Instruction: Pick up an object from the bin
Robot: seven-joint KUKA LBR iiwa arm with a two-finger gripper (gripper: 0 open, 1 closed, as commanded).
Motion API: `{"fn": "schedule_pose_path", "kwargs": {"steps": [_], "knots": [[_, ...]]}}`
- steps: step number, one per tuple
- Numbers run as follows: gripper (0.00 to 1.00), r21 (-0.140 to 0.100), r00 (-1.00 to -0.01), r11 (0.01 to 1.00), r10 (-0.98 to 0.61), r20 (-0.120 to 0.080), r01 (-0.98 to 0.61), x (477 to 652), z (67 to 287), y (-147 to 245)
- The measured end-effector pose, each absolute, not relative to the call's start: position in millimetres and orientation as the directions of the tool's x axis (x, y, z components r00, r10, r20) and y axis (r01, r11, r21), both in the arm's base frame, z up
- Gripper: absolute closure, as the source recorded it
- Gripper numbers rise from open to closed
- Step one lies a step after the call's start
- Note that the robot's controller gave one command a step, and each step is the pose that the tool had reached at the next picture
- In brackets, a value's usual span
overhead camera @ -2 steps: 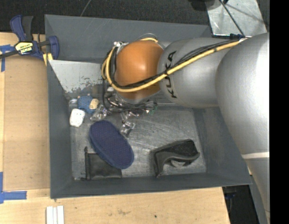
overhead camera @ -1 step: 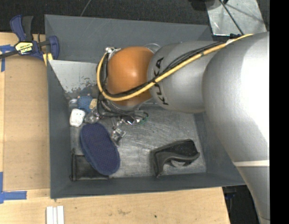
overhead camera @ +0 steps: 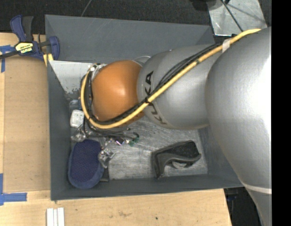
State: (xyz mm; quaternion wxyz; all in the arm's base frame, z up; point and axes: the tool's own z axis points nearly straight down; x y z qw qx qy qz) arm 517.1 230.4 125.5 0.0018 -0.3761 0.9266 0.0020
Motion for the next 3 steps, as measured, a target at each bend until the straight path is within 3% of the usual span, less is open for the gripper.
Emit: {"fn": "schedule_pose_path", "kwargs": {"steps": [1, 2, 3], "knots": [[0.00, -0.004, -0.296, 0.296, -0.955, -0.007, -0.955, 537.5, 73, 225], [1.00, -0.006, -0.298, 0.298, -0.954, -0.010, -0.954, 538.6, 74, 225], [1.00, -0.009, -0.255, 0.255, -0.967, -0.009, -0.967, 550.7, 202, 246]]}}
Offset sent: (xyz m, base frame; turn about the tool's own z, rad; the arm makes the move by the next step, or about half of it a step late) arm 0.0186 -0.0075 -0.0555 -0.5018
